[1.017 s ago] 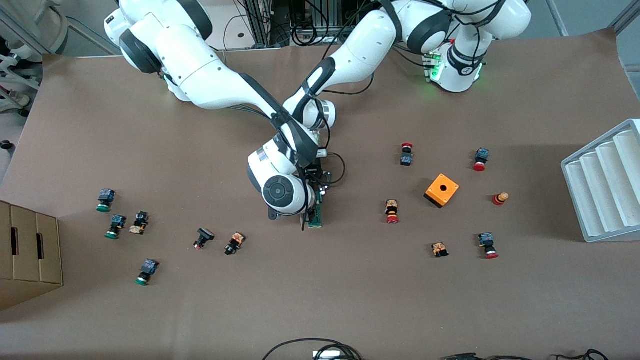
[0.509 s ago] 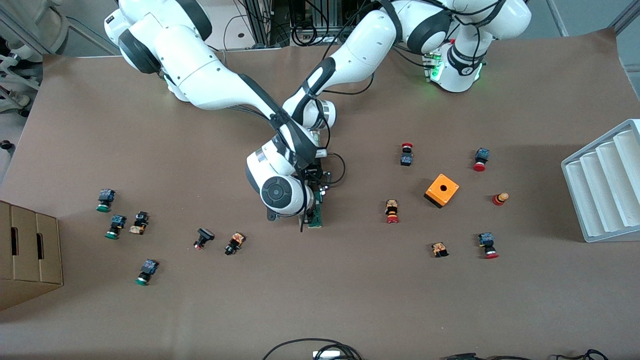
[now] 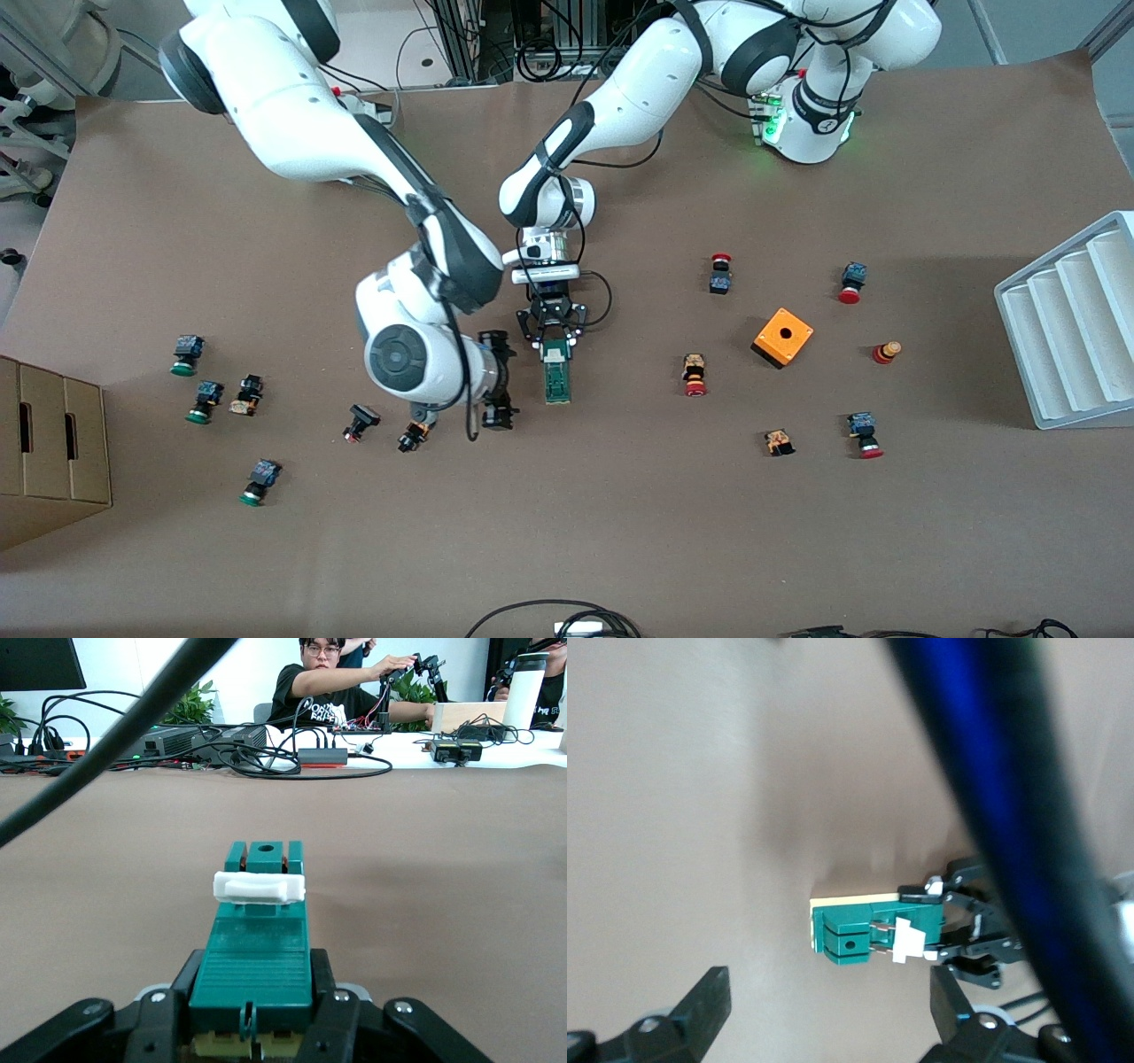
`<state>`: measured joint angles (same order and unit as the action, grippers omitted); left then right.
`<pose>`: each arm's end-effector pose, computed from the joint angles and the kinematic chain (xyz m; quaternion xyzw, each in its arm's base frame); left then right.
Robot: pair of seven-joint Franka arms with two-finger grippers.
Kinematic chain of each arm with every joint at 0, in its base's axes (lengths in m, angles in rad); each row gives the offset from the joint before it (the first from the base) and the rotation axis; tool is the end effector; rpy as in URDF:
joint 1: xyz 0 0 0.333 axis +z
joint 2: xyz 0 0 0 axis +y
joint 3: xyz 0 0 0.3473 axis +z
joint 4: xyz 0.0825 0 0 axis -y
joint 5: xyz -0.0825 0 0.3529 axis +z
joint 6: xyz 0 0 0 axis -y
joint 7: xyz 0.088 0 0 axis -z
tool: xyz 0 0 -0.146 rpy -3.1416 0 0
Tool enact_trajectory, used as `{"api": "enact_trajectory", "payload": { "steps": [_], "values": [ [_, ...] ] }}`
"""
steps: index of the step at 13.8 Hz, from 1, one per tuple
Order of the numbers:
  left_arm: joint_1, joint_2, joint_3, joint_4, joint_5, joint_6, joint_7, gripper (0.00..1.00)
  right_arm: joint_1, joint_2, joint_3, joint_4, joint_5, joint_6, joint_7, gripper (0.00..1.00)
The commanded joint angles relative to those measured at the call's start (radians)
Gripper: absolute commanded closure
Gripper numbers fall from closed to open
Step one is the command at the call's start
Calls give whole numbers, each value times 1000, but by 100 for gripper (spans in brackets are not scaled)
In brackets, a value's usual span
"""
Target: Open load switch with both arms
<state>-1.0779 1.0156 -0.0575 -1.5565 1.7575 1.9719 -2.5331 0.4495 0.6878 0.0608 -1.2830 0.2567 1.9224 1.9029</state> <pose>0.3844 -0.5778 0.0830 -0.7996 -0.0287 -0.5992 0.0290 0.6235 0.3682 0.3424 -0.7244 0.6750 0.1377 0.0273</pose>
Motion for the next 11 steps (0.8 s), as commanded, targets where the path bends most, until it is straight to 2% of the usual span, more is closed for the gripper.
{"api": "enact_trajectory", "payload": {
  "steps": [1, 2, 3, 7, 11],
  "values": [
    [9, 21, -4, 19, -1, 10, 10, 23, -58, -92, 7, -21, -11, -100, -192, 0],
    [9, 21, -4, 19, -3, 10, 10, 15, -75, -112, 7, -21, -8, -127, -235, 0],
    [9, 20, -4, 19, -1, 10, 10, 0, -77, -113, 7, -21, -10, -146, -242, 0],
    [9, 12, -5, 19, -12, 10, 10, 0, -44, -82, 10, -21, -14, -140, -192, 0],
    [6, -6, -7, 21, -43, 10, 11, 0, -83, -154, 1, -38, -20, -169, -382, 0]
  ]
}}
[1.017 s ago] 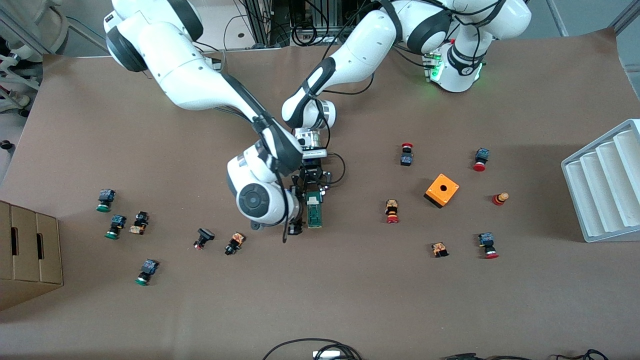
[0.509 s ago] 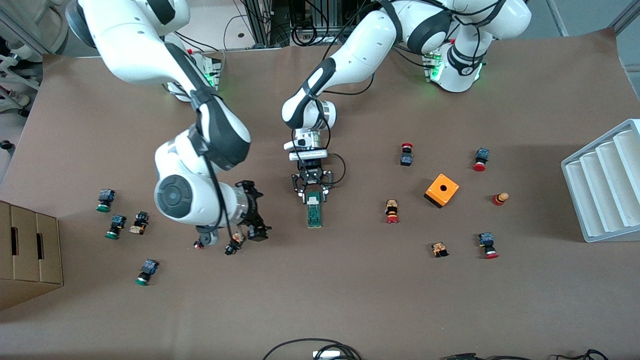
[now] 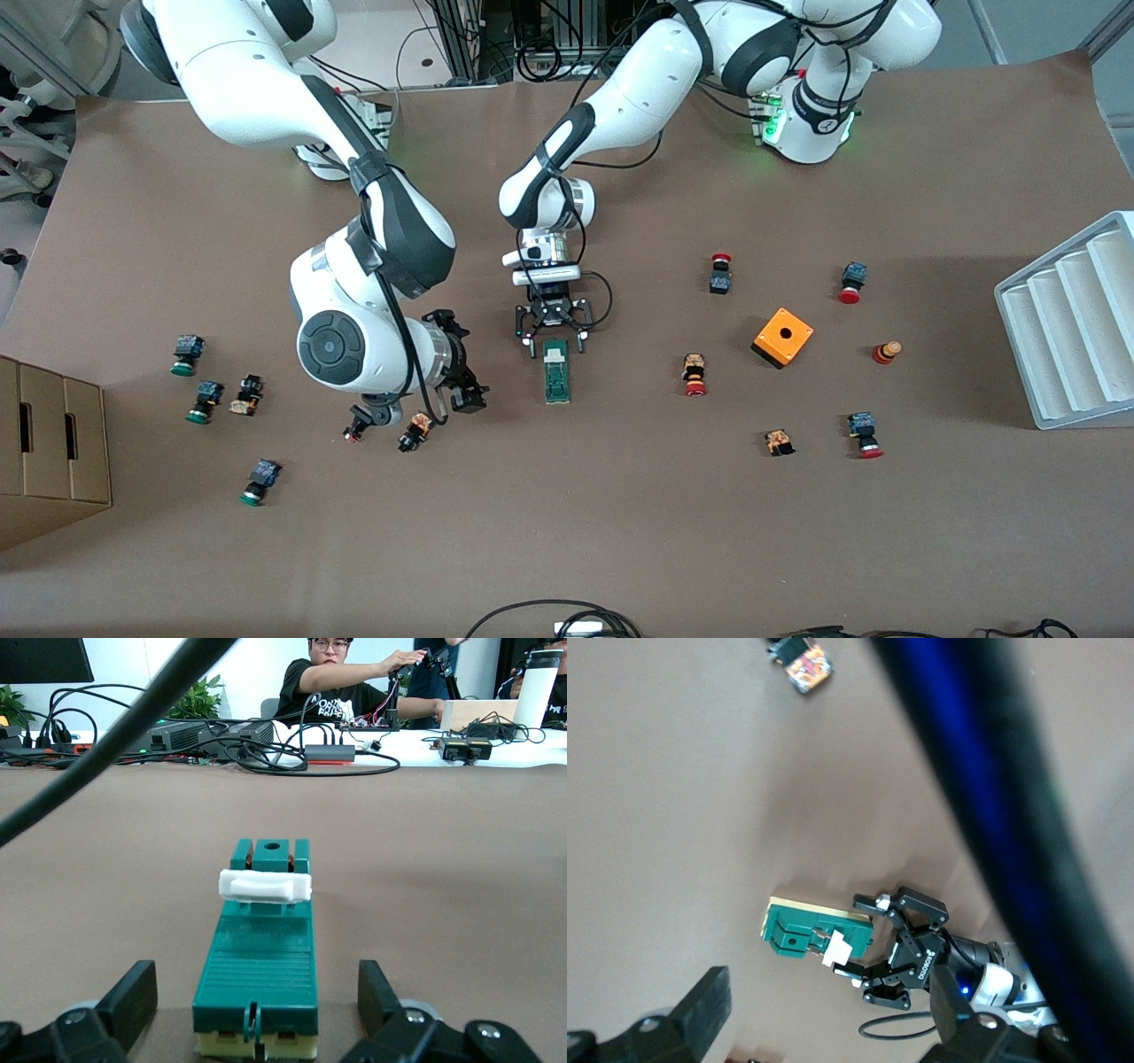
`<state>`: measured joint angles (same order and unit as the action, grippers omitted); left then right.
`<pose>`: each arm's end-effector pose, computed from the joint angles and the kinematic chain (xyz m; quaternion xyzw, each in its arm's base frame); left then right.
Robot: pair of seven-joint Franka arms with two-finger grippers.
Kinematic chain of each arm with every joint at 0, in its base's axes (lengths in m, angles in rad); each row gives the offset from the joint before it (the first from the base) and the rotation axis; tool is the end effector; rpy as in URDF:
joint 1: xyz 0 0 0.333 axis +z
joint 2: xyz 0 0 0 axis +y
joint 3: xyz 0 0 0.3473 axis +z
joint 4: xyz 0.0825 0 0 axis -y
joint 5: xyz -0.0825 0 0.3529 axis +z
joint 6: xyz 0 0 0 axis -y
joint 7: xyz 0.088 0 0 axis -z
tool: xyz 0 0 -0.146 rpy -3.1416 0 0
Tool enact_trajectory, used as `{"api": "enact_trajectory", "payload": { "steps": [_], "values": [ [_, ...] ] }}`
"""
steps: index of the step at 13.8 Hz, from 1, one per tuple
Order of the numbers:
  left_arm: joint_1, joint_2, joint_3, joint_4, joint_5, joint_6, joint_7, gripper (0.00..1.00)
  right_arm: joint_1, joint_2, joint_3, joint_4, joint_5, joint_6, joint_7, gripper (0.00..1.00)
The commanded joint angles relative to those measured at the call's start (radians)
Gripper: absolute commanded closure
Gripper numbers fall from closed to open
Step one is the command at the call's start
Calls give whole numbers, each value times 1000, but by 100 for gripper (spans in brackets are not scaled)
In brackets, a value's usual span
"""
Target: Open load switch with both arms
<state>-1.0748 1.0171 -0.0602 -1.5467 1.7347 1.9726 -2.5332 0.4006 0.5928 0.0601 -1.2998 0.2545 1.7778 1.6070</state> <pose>0.3858 -0.5784 0.0840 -0.8025 -0.0409 -0.5945 0.0300 0.6131 0.3292 0.3919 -0.8099 0.5670 0.1486 0.0229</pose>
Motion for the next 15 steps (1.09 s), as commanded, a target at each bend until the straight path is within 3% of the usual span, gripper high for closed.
{"api": "enact_trajectory", "payload": {
  "steps": [1, 6, 11, 15],
  "values": [
    [1, -18, -4, 8, -24, 11, 11, 0, -49, -88, 0, -25, -20, -56, -148, 0],
    [-11, -80, -10, -12, -105, 6, 13, 0, -196, -296, -3, -121, -26, -199, -603, 0],
    [-27, -219, -10, -101, -152, 2, 42, 0, -341, -480, -16, -226, -75, -290, -1039, 0],
    [-31, -319, -4, -115, -297, -4, 276, 0, -345, -562, -127, -249, -92, -319, -1335, 0]
  ]
}}
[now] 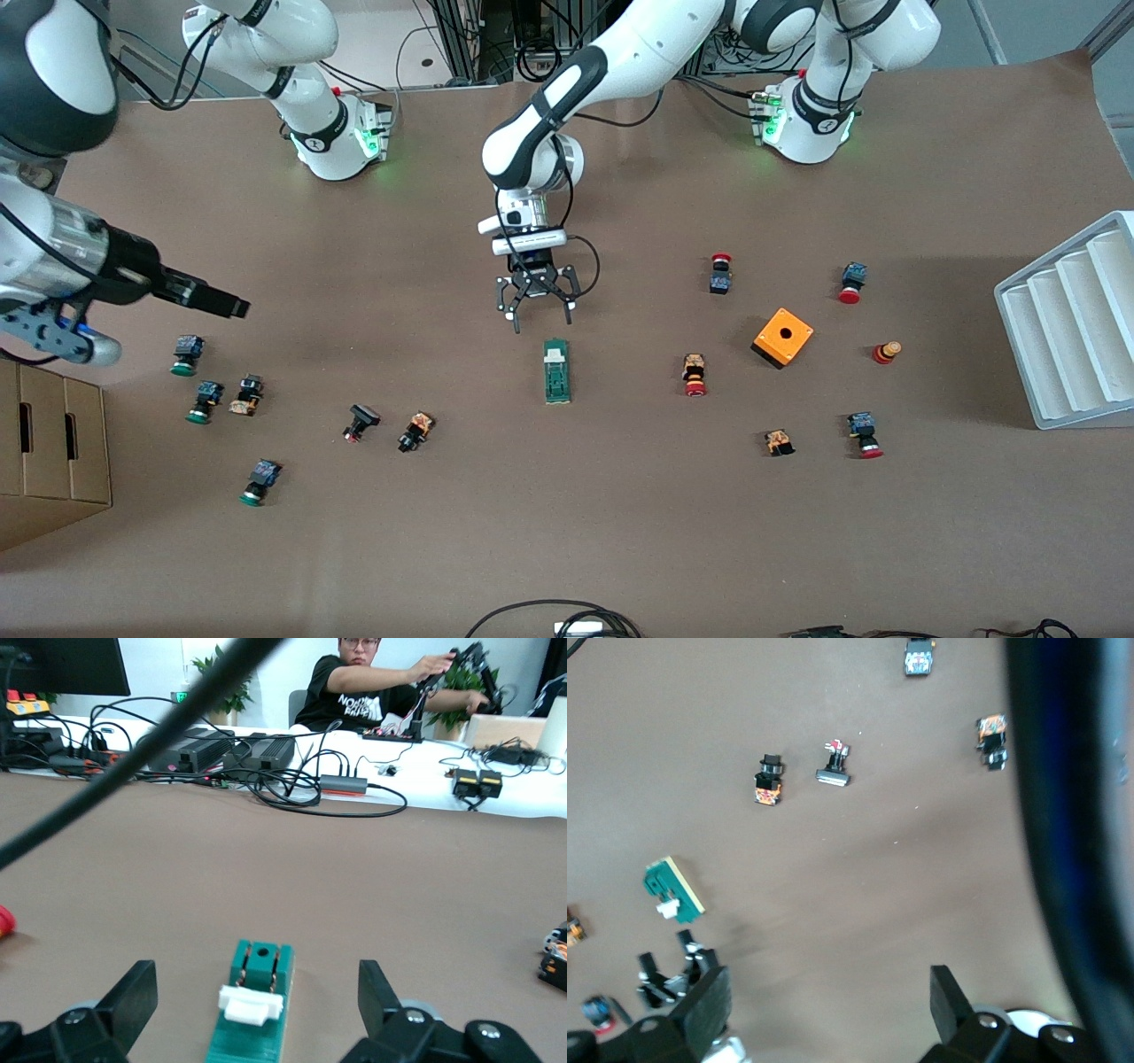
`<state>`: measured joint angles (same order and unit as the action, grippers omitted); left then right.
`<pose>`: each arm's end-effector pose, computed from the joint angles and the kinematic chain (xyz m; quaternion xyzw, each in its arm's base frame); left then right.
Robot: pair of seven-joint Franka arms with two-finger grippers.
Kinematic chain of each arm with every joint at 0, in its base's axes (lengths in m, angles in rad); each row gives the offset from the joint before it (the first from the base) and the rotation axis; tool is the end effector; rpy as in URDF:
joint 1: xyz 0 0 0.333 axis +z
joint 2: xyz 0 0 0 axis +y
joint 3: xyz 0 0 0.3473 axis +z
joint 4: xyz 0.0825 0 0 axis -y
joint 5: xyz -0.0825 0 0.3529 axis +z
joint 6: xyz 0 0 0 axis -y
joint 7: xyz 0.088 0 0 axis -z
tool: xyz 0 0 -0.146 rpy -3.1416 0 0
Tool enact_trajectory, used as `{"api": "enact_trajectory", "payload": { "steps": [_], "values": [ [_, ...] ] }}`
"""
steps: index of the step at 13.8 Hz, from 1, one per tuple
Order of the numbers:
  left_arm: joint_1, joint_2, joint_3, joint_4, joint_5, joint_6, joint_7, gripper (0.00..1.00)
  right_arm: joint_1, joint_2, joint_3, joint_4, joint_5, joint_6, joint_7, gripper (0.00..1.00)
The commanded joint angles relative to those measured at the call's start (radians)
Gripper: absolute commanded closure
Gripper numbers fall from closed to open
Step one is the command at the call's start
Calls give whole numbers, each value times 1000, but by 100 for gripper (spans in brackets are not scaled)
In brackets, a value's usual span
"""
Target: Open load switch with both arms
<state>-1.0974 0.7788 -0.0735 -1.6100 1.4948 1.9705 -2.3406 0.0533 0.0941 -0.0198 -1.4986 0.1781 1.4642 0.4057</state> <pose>0.3688 -0.5942 0.2112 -0.8258 -0.0857 -0.5556 0.0460 0.5368 0.0459 0.5921 -0.9776 0.1802 0.0816 0.0719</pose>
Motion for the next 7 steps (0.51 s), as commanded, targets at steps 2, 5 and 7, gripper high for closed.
{"api": "enact_trajectory", "payload": {
  "steps": [2, 5, 7],
  "values": [
    [2, -146, 9, -85, -79, -5, 128, 0, -4, -92, -110, -66, -46, -8, -327, 0],
    [20, -228, 9, -116, -172, -4, 321, 0, -71, -109, -126, -71, -75, 4, -539, 0],
    [43, -263, 9, -111, -221, -4, 458, 0, -76, -113, -126, -72, -112, 27, -591, 0]
  ]
}}
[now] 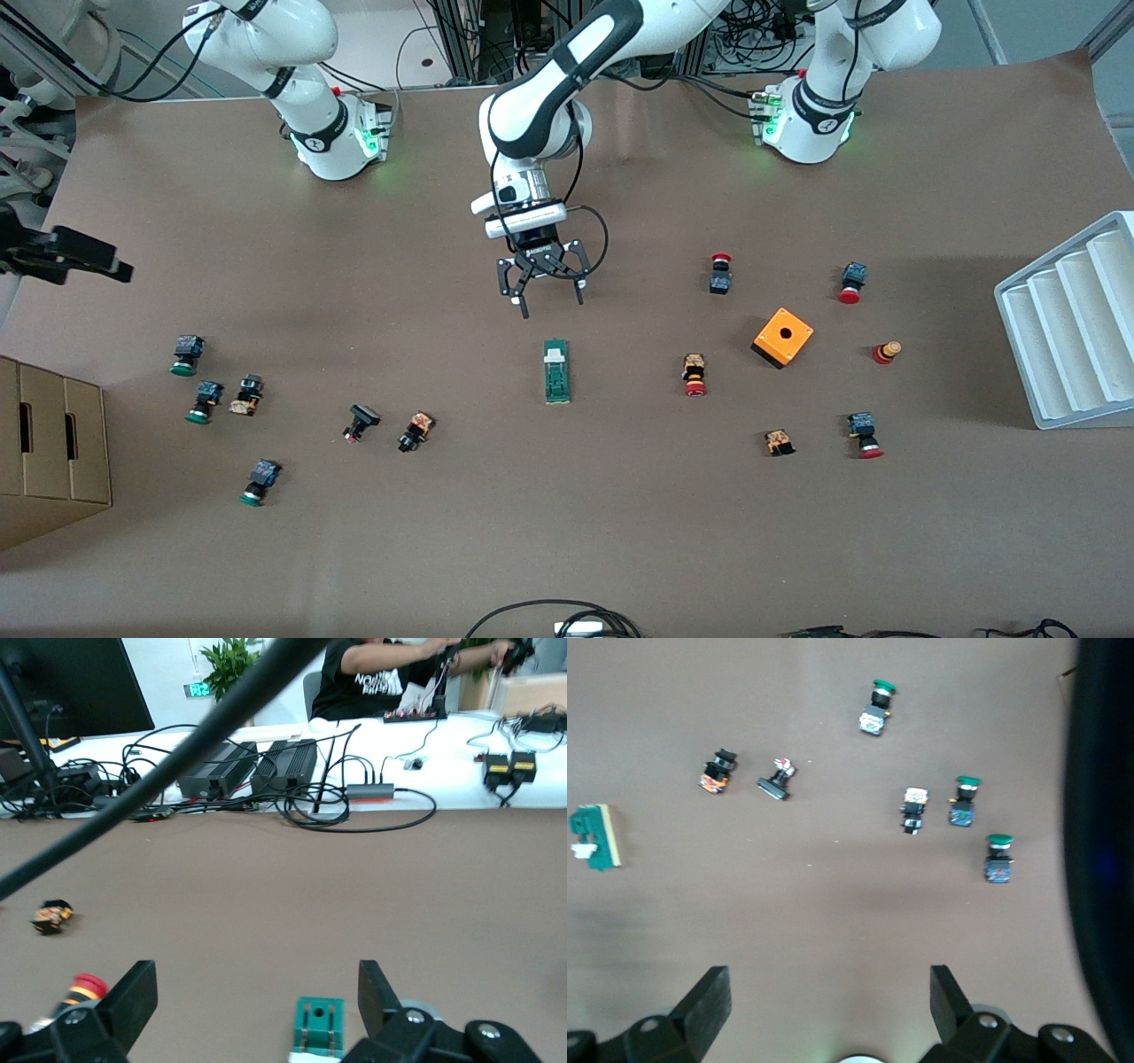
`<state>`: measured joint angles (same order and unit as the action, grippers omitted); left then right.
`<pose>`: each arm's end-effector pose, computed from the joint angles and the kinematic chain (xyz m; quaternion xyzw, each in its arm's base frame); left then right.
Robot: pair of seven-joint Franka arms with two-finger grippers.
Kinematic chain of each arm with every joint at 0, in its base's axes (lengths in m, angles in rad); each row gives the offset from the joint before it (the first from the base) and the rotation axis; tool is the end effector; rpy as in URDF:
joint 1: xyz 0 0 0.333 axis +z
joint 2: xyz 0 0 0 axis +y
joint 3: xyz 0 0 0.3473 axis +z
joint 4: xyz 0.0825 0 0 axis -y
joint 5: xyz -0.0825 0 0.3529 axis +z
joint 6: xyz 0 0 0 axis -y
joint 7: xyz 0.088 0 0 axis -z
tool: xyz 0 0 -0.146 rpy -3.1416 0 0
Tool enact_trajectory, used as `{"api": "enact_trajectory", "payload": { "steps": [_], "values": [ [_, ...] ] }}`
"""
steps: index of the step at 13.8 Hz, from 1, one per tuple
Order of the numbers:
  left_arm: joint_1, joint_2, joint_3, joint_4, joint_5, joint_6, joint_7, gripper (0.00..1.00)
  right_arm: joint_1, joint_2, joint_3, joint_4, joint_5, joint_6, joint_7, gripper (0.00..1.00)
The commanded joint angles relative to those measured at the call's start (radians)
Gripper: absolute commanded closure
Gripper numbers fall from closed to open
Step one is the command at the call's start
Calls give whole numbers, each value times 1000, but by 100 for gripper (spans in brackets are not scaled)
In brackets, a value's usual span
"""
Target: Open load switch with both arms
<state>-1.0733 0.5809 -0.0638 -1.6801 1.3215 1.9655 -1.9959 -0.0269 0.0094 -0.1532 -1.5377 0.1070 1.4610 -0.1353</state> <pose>0.3773 -0.5672 0.3075 -0.8507 -0.0437 -0.5109 0.1152 0.5064 -0.0750 0.6182 -0.9975 0.0188 0.0341 0.0587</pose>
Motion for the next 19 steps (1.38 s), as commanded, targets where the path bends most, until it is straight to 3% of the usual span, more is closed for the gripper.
{"api": "enact_trajectory", "payload": {
  "steps": [1, 8, 19],
  "values": [
    [26, -90, -1, -44, -82, 1, 184, 0, 4, -29, 7, -39, -55, 50, -67, 0],
    [96, -280, 1, -38, -361, -66, 835, 0, 36, -62, 12, -87, -124, 116, -59, 0],
    [277, -412, -50, -27, -510, -102, 1114, 0, 61, -46, 18, -58, -119, 79, -70, 0]
  ]
}}
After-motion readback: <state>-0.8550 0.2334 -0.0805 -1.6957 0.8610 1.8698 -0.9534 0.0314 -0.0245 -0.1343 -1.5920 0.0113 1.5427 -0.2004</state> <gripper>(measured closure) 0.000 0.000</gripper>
